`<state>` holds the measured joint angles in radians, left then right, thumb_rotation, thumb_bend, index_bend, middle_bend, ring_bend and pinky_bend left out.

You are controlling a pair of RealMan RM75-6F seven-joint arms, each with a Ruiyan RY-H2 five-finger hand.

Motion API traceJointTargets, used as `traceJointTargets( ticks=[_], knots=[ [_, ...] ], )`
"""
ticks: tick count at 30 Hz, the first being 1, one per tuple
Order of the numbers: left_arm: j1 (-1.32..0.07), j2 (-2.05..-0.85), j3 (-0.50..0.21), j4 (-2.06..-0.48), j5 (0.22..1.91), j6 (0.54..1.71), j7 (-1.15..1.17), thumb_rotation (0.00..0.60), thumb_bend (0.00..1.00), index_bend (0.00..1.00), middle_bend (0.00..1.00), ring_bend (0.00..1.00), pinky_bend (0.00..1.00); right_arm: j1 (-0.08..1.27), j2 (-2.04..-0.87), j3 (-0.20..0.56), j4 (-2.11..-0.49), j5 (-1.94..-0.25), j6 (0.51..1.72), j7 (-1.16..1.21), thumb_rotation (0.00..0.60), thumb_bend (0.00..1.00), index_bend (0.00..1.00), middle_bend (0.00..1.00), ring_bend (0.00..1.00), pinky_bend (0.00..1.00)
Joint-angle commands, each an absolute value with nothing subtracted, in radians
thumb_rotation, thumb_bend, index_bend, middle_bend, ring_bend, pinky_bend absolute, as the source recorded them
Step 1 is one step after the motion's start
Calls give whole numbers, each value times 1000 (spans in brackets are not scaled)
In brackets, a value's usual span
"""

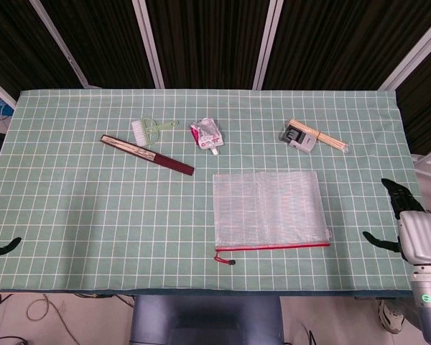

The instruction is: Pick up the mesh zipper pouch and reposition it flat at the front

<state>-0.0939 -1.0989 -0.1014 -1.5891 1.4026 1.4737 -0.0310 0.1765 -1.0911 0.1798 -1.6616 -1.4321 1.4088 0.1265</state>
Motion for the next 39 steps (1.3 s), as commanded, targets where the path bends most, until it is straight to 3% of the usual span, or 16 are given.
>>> traceJointTargets(
  ticks=[1, 6, 12, 24, 39],
  knots=[
    [-96, -1100, -102, -1591, 1399, 1470, -28, 600, 71, 0, 0, 0, 0, 224, -1082, 208, -1721, -1442, 1375, 94, 600, 124, 20, 463, 447, 516],
    [-98, -1099, -104, -1595, 1390, 1460, -27, 600, 71, 0, 0, 0, 0, 306, -1087, 221, -1819, -1446, 1278, 26, 600, 173, 135, 746, 735, 774],
    [-100, -1096, -103, -1596, 1386, 1454, -29, 600, 71, 0, 0, 0, 0, 407, -1149, 213, -1892, -1415, 1140, -65, 600, 227, 341, 983, 955, 915],
    [-99, -1090, -101, -1594, 1390, 1453, -44, 600, 71, 0, 0, 0, 0, 517, -1386, 176, -1886, -1297, 1041, -296, 600, 296, 514, 1000, 1000, 961],
    [-104, -1085, -99, -1593, 1388, 1437, -68, 600, 71, 0, 0, 0, 0, 546, -1601, 119, -1793, -1160, 1060, -432, 600, 362, 537, 1000, 1000, 961]
  ],
)
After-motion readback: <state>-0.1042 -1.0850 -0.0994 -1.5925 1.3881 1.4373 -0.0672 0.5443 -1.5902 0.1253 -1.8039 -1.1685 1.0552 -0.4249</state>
